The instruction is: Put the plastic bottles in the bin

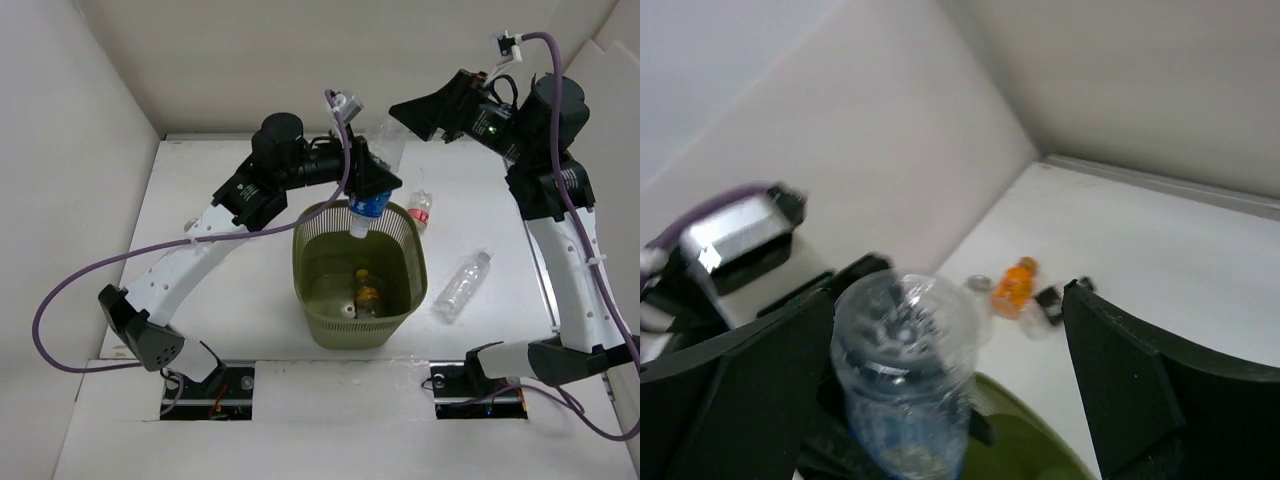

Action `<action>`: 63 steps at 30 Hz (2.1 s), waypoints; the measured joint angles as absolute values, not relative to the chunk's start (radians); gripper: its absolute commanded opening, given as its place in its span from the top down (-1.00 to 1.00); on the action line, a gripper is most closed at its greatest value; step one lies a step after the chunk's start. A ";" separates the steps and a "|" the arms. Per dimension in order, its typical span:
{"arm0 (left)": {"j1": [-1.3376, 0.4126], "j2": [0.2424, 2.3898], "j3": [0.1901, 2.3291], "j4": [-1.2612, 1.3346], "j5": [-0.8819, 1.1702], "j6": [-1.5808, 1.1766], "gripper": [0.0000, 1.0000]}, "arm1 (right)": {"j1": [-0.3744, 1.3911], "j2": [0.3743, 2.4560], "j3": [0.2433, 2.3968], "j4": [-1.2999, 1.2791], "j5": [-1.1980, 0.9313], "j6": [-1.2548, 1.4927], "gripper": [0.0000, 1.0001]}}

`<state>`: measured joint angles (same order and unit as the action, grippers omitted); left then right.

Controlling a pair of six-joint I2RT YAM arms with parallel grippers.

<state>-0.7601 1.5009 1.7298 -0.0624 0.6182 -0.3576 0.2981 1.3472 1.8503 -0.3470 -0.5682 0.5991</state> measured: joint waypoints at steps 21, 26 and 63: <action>-0.891 1.223 1.483 -0.153 0.445 -0.323 -1.00 | 0.139 1.808 1.684 -0.725 0.057 0.376 -0.98; -0.891 1.218 1.588 -0.169 0.358 -0.324 -1.00 | 0.134 1.968 1.688 -0.733 0.087 0.364 -0.96; -0.891 1.356 1.780 -0.384 0.181 -0.348 -1.00 | 0.099 2.099 1.826 -0.839 0.044 0.373 1.00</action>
<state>-0.8913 1.3563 1.7802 -0.3843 0.1814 -0.3481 0.0990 2.0987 1.8259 -0.8391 0.0437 0.3725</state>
